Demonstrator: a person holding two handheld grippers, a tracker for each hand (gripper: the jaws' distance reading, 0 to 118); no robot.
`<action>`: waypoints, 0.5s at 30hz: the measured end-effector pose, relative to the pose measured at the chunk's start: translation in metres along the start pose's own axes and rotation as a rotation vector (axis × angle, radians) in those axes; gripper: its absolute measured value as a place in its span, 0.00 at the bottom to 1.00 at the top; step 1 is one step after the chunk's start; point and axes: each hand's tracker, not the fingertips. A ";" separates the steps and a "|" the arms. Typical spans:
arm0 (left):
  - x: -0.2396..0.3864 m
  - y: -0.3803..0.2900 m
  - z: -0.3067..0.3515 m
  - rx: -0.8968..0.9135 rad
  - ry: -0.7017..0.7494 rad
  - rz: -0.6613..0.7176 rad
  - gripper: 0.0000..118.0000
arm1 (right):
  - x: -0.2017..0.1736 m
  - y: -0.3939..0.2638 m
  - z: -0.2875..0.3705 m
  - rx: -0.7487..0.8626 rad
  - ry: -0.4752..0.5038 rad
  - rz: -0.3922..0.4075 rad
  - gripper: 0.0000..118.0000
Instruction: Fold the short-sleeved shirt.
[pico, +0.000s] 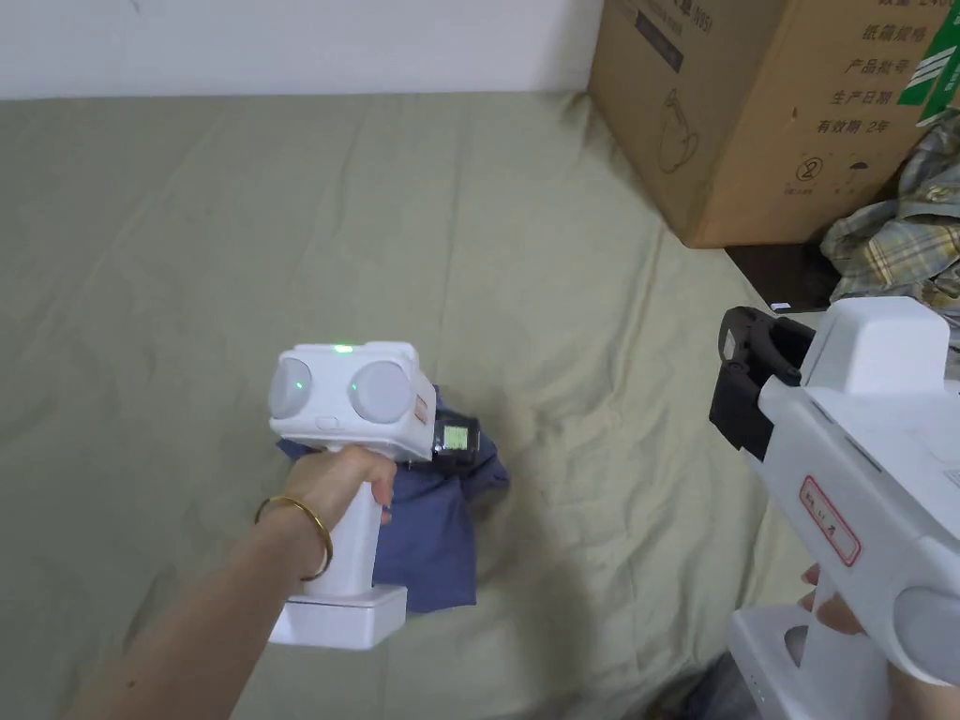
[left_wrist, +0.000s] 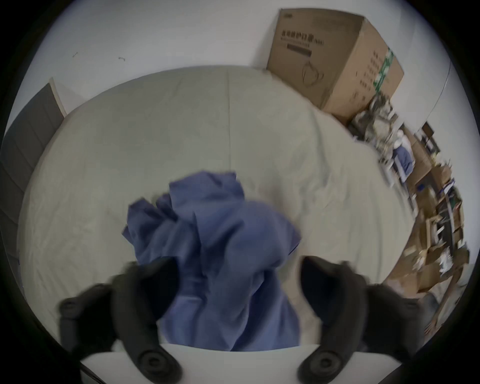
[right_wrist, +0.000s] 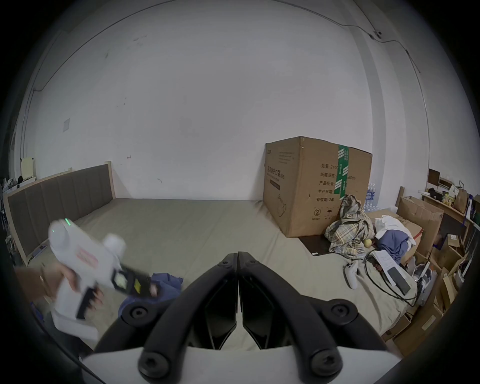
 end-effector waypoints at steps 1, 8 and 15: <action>-0.006 0.006 0.019 0.078 -0.032 0.024 0.96 | -0.002 -0.001 -0.002 -0.005 0.009 0.006 0.00; -0.044 -0.002 0.165 0.704 0.034 0.045 0.96 | -0.021 -0.001 -0.011 0.002 0.053 0.017 0.00; -0.070 -0.069 0.211 0.899 0.348 -0.003 0.91 | -0.045 0.001 -0.008 0.062 0.114 -0.008 0.00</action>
